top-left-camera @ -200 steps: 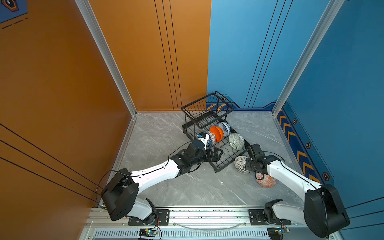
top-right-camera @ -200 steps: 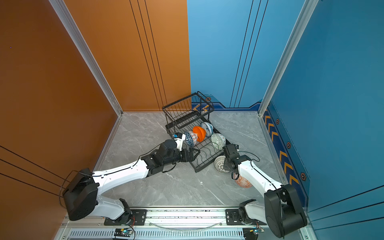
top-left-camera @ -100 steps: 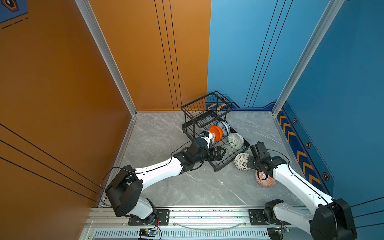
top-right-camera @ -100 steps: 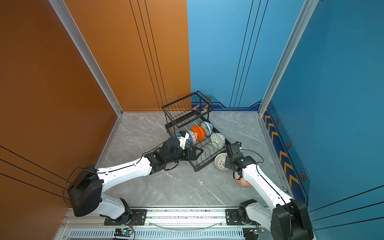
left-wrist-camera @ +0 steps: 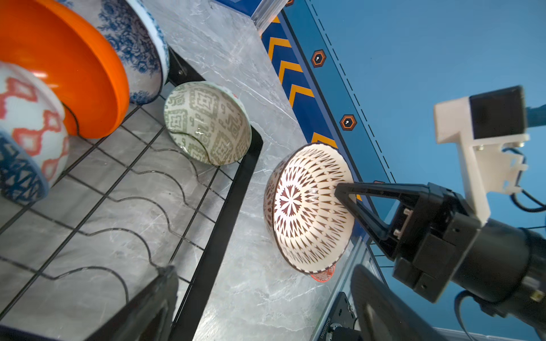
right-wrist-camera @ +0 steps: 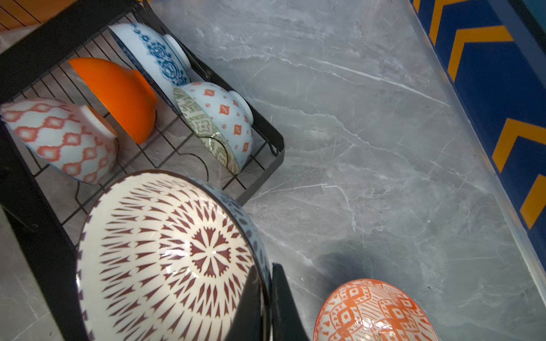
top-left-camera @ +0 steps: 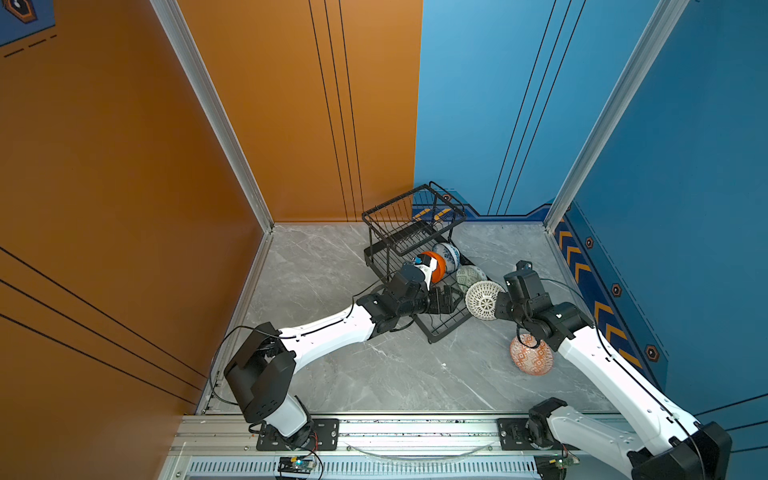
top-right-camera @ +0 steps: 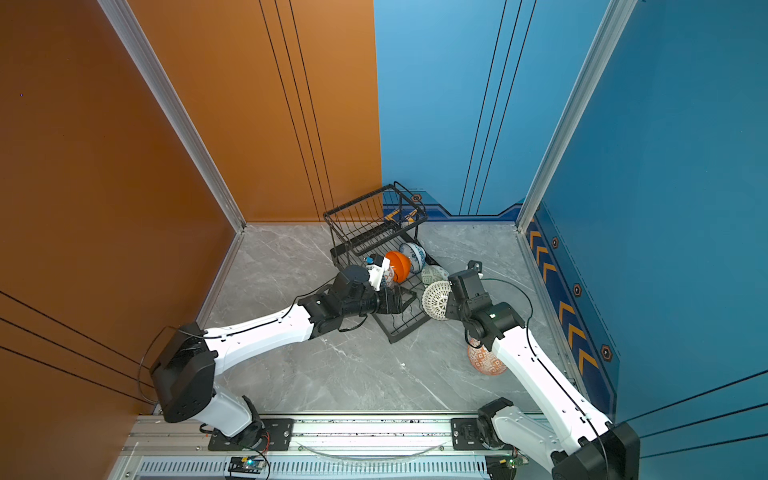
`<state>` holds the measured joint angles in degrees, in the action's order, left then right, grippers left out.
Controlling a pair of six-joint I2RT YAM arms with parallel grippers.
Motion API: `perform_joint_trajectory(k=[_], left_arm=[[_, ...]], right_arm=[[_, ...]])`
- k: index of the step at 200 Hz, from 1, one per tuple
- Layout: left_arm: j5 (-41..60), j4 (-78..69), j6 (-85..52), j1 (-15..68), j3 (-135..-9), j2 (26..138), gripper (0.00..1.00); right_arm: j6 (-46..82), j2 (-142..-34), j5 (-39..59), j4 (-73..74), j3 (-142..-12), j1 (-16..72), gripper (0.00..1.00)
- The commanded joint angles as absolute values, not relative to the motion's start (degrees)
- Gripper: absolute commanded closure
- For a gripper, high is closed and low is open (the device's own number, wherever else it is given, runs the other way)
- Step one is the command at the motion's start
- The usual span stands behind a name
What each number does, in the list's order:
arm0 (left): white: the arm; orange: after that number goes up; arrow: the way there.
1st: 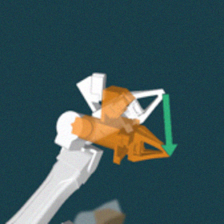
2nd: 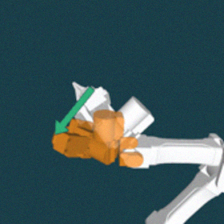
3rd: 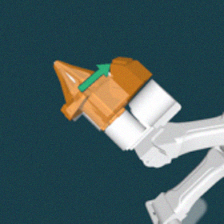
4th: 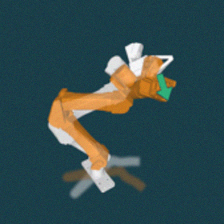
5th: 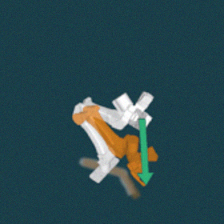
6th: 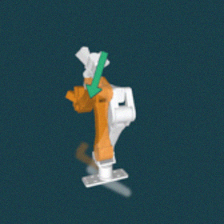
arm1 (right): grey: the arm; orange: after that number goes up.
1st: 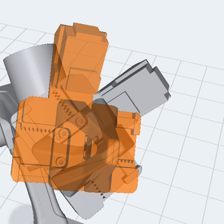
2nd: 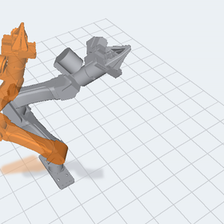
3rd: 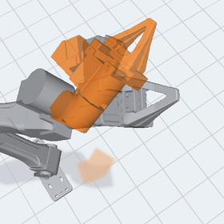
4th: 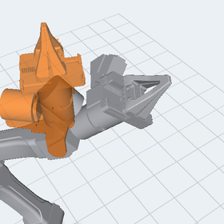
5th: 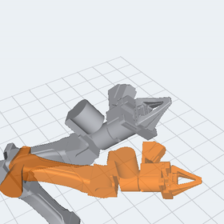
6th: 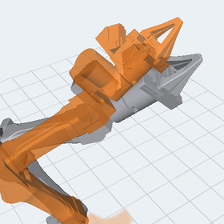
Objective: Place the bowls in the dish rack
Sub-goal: 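Grasp the white-and-maroon bowl rim with the right gripper and lift it, then carry the white-and-maroon bowl over the rack with the right gripper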
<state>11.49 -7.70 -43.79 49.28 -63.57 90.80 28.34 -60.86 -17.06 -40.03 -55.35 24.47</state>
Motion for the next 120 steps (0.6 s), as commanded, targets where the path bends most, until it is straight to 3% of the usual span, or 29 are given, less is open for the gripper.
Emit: perform_joint_trajectory(k=[1, 120], left_arm=[[13.9, -7.0, -43.5, 50.3, -66.0, 92.1, 0.12], [9.9, -8.1, -42.4, 48.1, -70.3, 94.4, 0.63]], right_arm=[[28.4, -63.1, -20.3, -37.1, -60.5, 26.5, 1.0], [26.7, -68.7, -20.6, -31.6, -70.7, 32.1, 1.0]])
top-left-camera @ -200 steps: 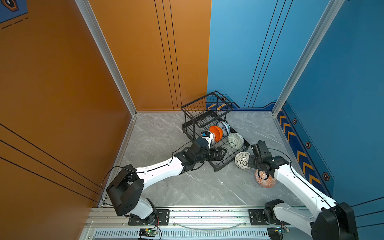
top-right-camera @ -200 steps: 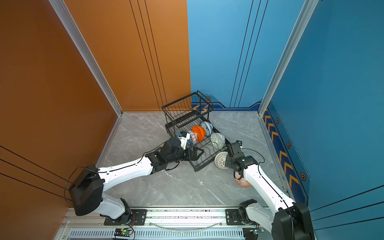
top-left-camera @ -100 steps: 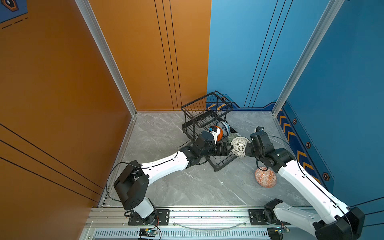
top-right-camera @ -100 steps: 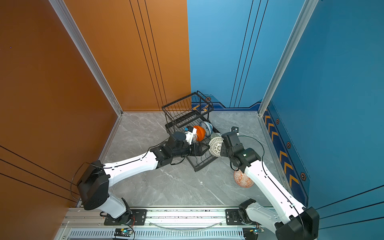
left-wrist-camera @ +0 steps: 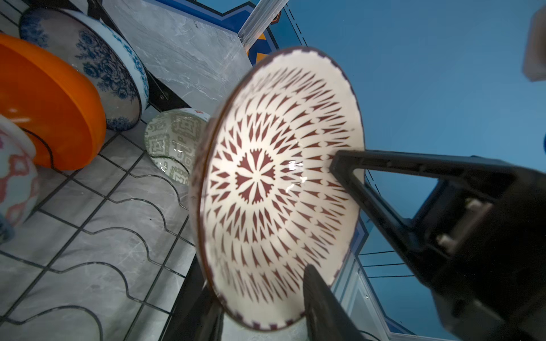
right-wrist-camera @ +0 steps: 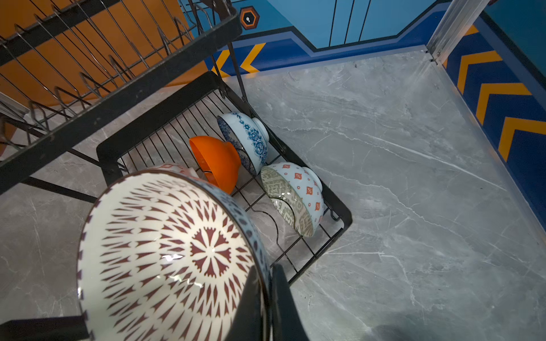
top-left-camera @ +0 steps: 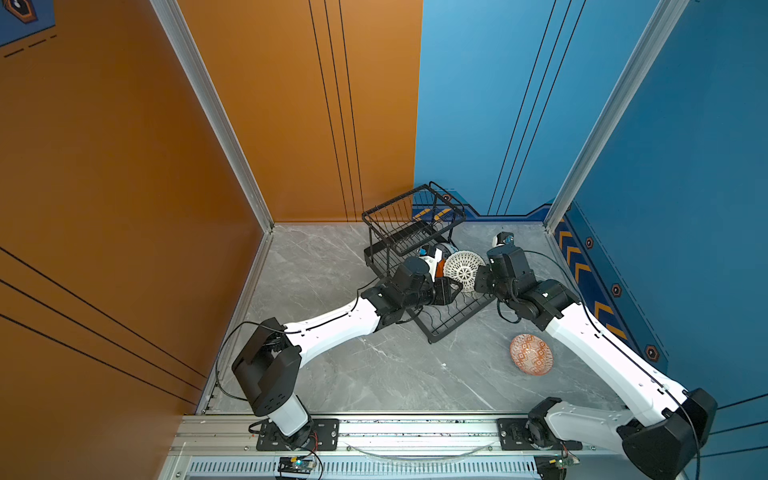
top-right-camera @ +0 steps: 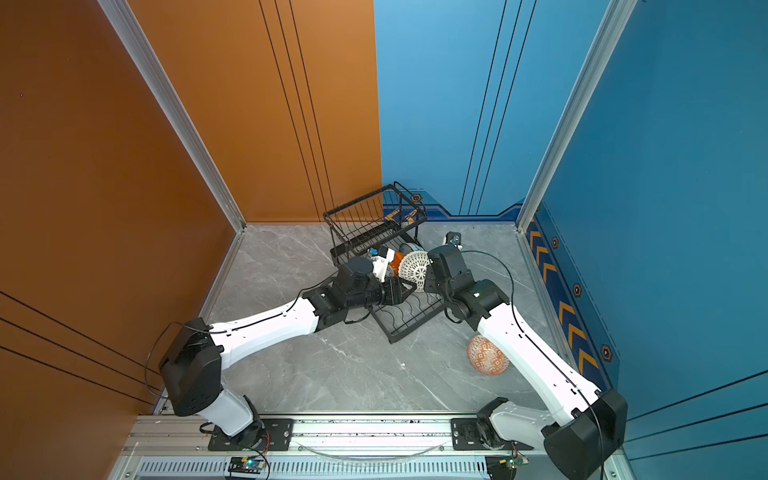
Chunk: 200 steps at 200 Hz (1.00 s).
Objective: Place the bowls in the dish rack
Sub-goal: 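Carry the white-and-maroon bowl over the rack with the right gripper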
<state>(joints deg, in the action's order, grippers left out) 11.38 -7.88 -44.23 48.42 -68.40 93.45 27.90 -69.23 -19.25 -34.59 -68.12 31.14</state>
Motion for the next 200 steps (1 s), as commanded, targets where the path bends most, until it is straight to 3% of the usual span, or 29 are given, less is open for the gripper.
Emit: perform_joint_trajectory(k=[1, 38, 104, 169, 200], left_arm=[[9.8, -8.1, -42.4, 48.1, -70.4, 94.4, 0.63], [8.9, -8.1, -42.1, 47.4, -71.5, 95.4, 0.79], [7.5, -8.7, -42.2, 46.8, -73.1, 97.0, 0.97], [6.9, -9.6, -42.6, 46.3, -72.9, 97.1, 1.0], [6.6, -9.7, -43.0, 46.2, -72.6, 96.7, 1.0]], right_arm=[[26.7, -68.7, -20.6, -31.6, -70.7, 32.1, 1.0], [25.8, -67.8, -20.9, -31.3, -70.5, 33.5, 1.0], [23.8, -66.6, -21.7, -29.7, -69.8, 34.8, 1.0], [22.2, -67.1, -22.5, -28.9, -70.0, 34.9, 1.0], [21.8, -67.0, -22.9, -28.5, -70.3, 34.9, 0.9]])
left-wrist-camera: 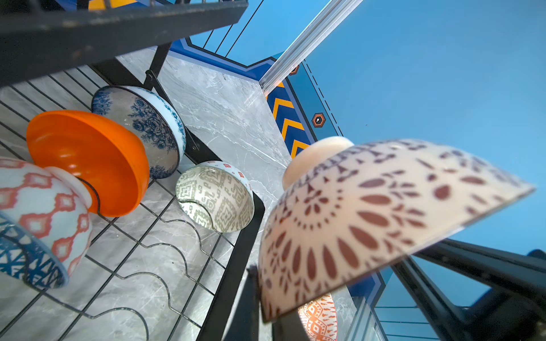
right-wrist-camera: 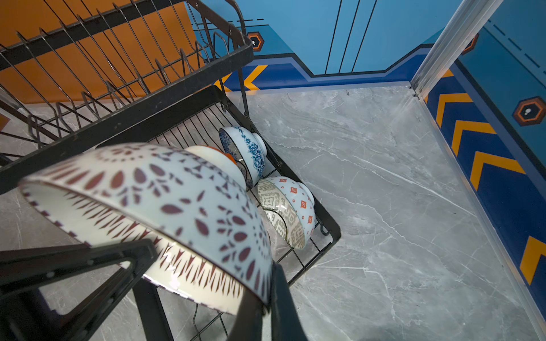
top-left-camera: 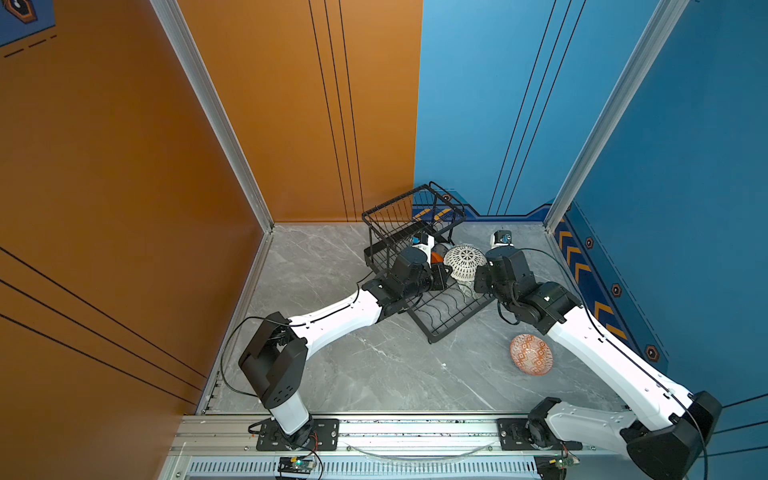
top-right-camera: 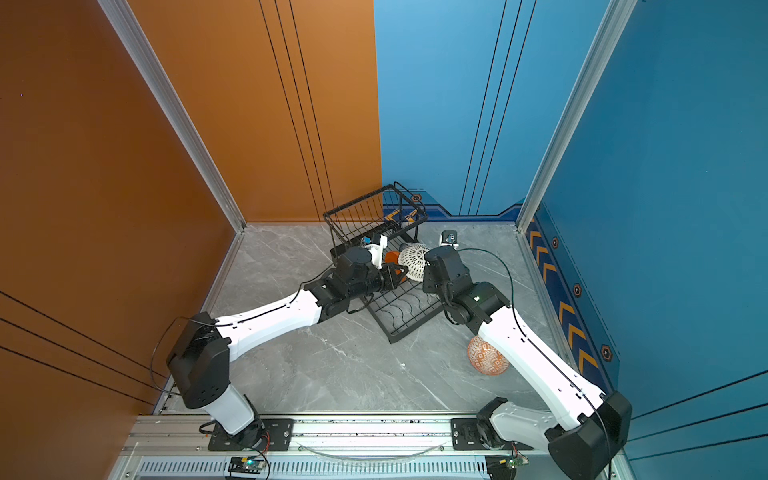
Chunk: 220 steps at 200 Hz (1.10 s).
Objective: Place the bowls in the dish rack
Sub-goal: 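Carry the white-and-maroon bowl over the rack with the right gripper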
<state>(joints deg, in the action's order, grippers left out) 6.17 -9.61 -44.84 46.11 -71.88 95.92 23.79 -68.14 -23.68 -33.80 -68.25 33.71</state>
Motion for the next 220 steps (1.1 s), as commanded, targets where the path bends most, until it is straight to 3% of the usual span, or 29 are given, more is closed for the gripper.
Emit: perform_joint_trajectory(k=[1, 18, 56, 220], left_arm=[[6.6, -9.8, -43.0, 46.2, -72.5, 96.6, 1.0], [7.0, -10.5, -44.2, 45.8, -72.1, 96.6, 1.0], [7.8, -10.9, -45.1, 45.2, -71.9, 96.6, 1.0], [8.2, -11.1, -45.0, 44.1, -72.1, 95.7, 1.0]], right_arm=[[21.8, -67.0, -22.9, -28.5, -70.3, 34.9, 0.9], [21.3, -66.9, -23.2, -28.3, -70.4, 34.9, 0.87], [18.3, -66.6, -22.6, -28.1, -71.3, 34.8, 0.66], [14.8, -65.6, -9.6, -25.9, -65.4, 29.6, 0.61]])
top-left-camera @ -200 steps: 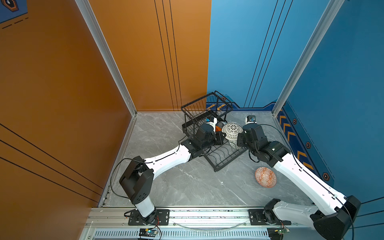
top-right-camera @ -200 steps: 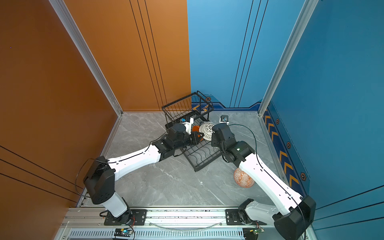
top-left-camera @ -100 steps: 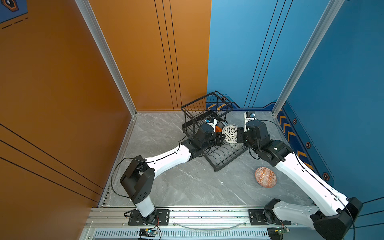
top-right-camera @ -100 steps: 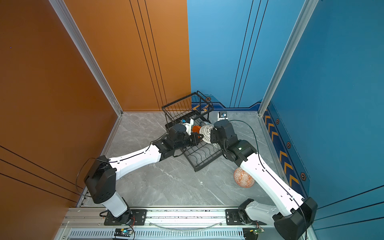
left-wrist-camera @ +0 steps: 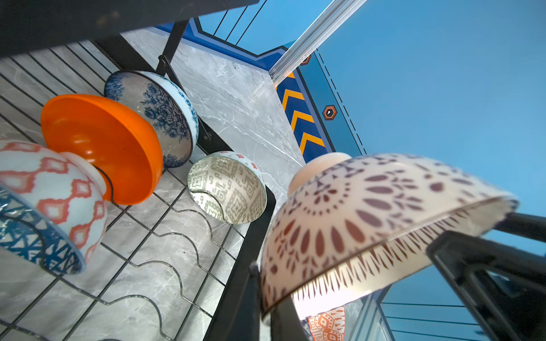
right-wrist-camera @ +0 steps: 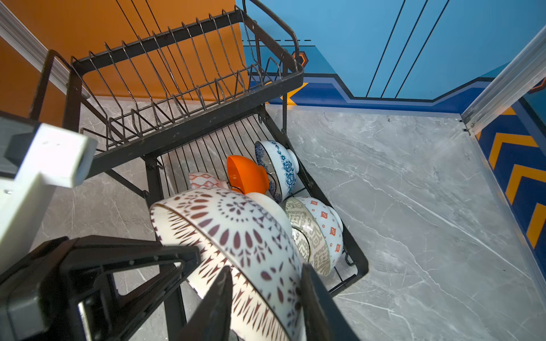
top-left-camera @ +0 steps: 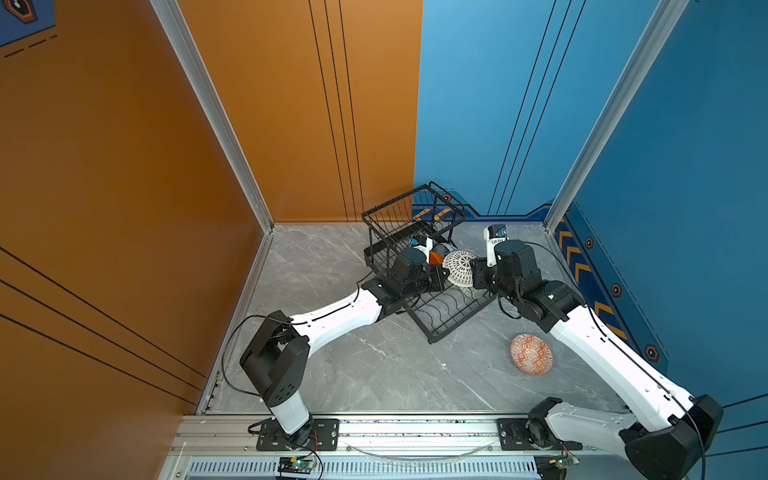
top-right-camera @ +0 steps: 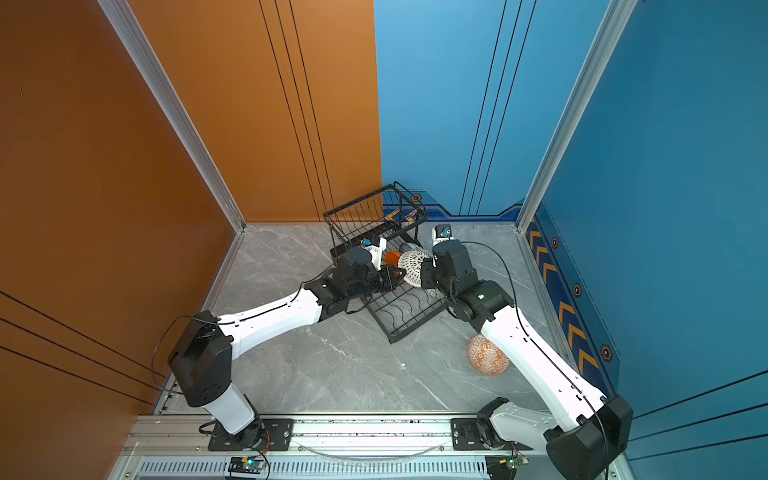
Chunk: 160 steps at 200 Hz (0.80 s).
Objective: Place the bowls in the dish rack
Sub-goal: 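Carry the white-and-maroon bowl over the rack with the right gripper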
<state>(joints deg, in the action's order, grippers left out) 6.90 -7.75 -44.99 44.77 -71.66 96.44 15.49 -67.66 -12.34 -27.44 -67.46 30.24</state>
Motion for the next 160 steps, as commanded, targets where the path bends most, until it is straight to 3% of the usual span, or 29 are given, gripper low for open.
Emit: perform_joint_trajectory(k=[1, 95, 117, 152, 160], left_arm=[[8.2, -11.1, -45.0, 44.1, -72.1, 95.7, 1.0], [8.8, -11.1, -45.3, 44.9, -72.0, 95.9, 1.0], [8.9, -11.1, -45.4, 45.0, -71.7, 96.0, 1.0], [9.0, -11.1, -45.7, 45.1, -71.3, 96.0, 1.0], [8.9, -11.1, -45.8, 45.1, -71.3, 96.0, 1.0]], right_arm=[[14.8, -65.6, -9.6, -25.8, -65.4, 29.6, 0.61], [15.6, -66.7, -5.5, -20.7, -63.2, 26.6, 0.7], [15.6, -67.3, -6.9, -20.0, -63.6, 27.1, 0.77], [15.6, -68.0, -8.5, -20.4, -64.2, 27.7, 1.0], [15.6, -68.1, -9.2, -20.6, -64.3, 28.2, 1.0]])
